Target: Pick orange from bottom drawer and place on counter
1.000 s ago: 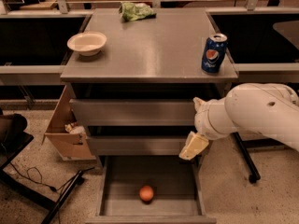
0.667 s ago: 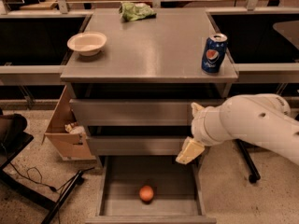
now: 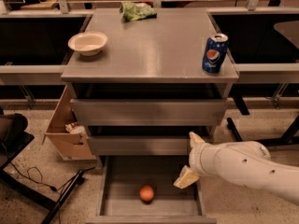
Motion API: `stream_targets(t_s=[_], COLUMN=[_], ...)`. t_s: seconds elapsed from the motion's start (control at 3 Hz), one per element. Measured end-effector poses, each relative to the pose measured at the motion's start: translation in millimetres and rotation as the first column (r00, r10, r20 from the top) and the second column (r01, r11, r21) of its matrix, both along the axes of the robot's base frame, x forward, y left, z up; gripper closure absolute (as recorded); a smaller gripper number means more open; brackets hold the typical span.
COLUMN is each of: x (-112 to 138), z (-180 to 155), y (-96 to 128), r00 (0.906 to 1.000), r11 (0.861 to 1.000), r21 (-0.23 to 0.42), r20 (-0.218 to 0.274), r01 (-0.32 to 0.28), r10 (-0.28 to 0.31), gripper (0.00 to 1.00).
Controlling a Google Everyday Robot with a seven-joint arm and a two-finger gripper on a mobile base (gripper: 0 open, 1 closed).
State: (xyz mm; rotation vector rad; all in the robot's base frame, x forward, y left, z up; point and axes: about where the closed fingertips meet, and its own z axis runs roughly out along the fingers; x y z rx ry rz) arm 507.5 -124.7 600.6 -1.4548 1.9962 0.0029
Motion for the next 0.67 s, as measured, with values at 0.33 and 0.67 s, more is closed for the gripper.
stream_targets(t_s=[0.33, 0.67], x=[10, 20], z=[-48, -95], y=[0, 6], r00=[0.9997, 0.9973], r11=[0.999, 0.996], r21=[0.043, 0.09], r20=[-0.013, -0.067], r01=[-0.021, -0.023], r10=[0.021, 0.029], gripper=[0.0, 0.0])
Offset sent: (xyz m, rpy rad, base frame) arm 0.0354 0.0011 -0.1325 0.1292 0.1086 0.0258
